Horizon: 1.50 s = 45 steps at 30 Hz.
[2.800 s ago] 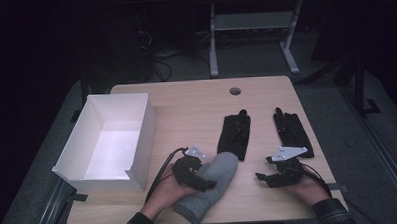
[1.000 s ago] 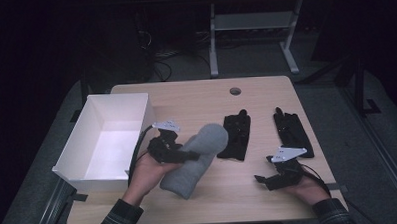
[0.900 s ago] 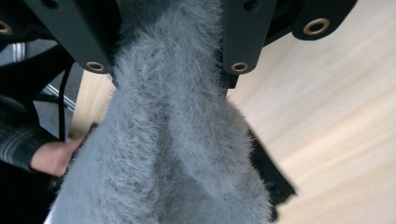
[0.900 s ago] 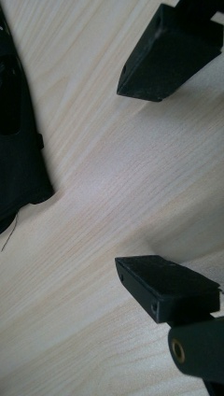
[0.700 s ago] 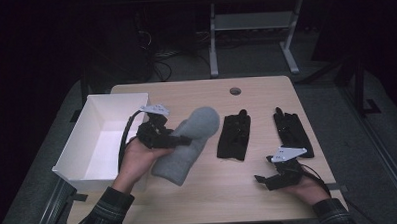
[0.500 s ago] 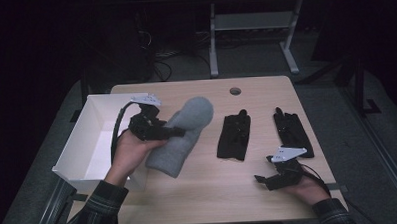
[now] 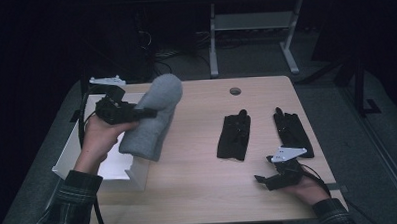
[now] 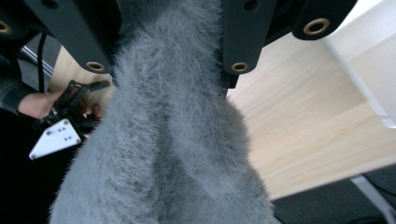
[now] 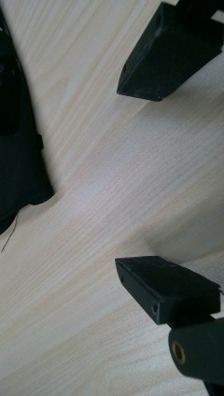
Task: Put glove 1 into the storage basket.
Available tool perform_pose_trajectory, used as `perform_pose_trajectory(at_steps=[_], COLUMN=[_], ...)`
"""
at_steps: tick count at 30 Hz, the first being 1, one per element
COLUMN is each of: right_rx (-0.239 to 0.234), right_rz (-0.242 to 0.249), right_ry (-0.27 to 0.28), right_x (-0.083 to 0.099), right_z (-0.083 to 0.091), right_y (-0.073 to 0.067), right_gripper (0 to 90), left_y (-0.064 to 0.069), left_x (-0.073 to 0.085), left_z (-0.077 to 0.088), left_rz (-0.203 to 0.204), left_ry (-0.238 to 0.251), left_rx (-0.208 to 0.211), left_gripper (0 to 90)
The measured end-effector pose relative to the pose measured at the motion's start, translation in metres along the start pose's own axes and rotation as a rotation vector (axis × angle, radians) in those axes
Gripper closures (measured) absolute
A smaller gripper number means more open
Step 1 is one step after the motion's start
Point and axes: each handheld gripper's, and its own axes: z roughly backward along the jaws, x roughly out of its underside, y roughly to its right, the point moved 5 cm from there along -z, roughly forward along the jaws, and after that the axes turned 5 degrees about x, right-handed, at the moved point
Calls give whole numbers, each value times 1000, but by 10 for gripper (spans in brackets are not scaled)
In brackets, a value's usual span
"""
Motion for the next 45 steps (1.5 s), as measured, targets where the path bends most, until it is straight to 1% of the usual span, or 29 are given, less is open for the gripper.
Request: perform_pose_trajectory(at_steps=[2, 3, 5, 9, 10, 11, 12, 14, 15, 16, 17, 18, 20, 21, 23, 24, 25, 26, 27, 31, 32, 35, 36, 38, 39, 42, 43, 44, 45], right_rx=[0, 0, 0, 1, 1, 1, 1, 1, 3, 3, 3, 3, 3, 3, 3, 3, 3, 3, 3, 3, 3, 4, 4, 4, 4, 3, 3, 3, 3], right_rz=[0, 0, -5, -7, -7, -8, -8, -6, -5, -5, -6, -6, -6, -6, -6, -6, -6, -6, -6, -7, -7, -12, -11, -11, -10, -11, -11, -11, -10], right_ry=[0, 0, 1, 1, 1, 1, 1, 1, 1, 1, 0, 0, 0, 0, 0, 0, 0, 0, -1, -1, -1, 0, 0, 0, 0, 0, 0, 0, 0], right_x=[0, 0, 0, 0, 0, 0, 0, 0, 0, 0, 0, 0, 0, 0, 0, 0, 0, 0, 0, 0, 0, 0, 0, 0, 0, 0, 0, 0, 0], right_z=[0, 0, 0, 0, 0, 0, 0, 0, 0, 0, 0, 0, 0, 0, 0, 0, 0, 0, 0, 0, 0, 0, 0, 0, 0, 0, 0, 0, 0], right_y=[0, 0, 0, 0, 0, 0, 0, 0, 0, 0, 0, 0, 0, 0, 0, 0, 0, 0, 0, 0, 0, 0, 0, 0, 0, 0, 0, 0, 0], right_gripper=[141, 141, 141, 141, 141, 141, 141, 141, 141, 141, 140, 140, 140, 140, 140, 140, 140, 140, 140, 140, 140, 140, 140, 140, 140, 140, 140, 140, 140], left_y=[-4, -4, -8, -16, -16, -21, -21, -31, -31, -34, -42, -42, -55, -55, -64, -74, -74, -79, -89, -107, -107, -120, -128, -135, -135, -145, -151, -151, -157], left_x=[-4, -4, -7, -7, -7, -5, -5, 1, 1, 3, 10, 10, 21, 21, 30, 39, 39, 44, 54, 74, 74, 88, 97, 105, 105, 117, 124, 124, 131], left_z=[14, 14, 29, 45, 45, 53, 53, 64, 64, 67, 71, 71, 74, 74, 73, 71, 71, 70, 65, 52, 52, 42, 35, 27, 27, 15, 8, 8, 1], left_rz=[6, 6, 12, 28, 28, 39, 39, 58, 58, 69, 87, 87, 118, 118, 145, 175, 175, 189, 211, 262, 262, 287, 315, 338, 338, 357, 365, 365, 380], left_ry=[19, 19, 35, 51, 51, 59, 59, 60, 60, 57, 54, 54, 35, 35, 25, 17, 17, 8, -14, -52, -52, -83, -93, -107, -107, -135, -160, -160, -184], left_rx=[-27, -27, -40, -67, -67, -83, -83, -110, -110, -119, -134, -134, -155, -155, -167, -175, -175, -181, -198, -213, -213, -225, -224, -223, -223, -228, -229, -229, -236], left_gripper=[671, 671, 671, 671, 671, 671, 671, 671, 671, 671, 670, 670, 670, 670, 670, 670, 670, 670, 669, 667, 667, 665, 665, 663, 662, 659, 655, 652, 649])
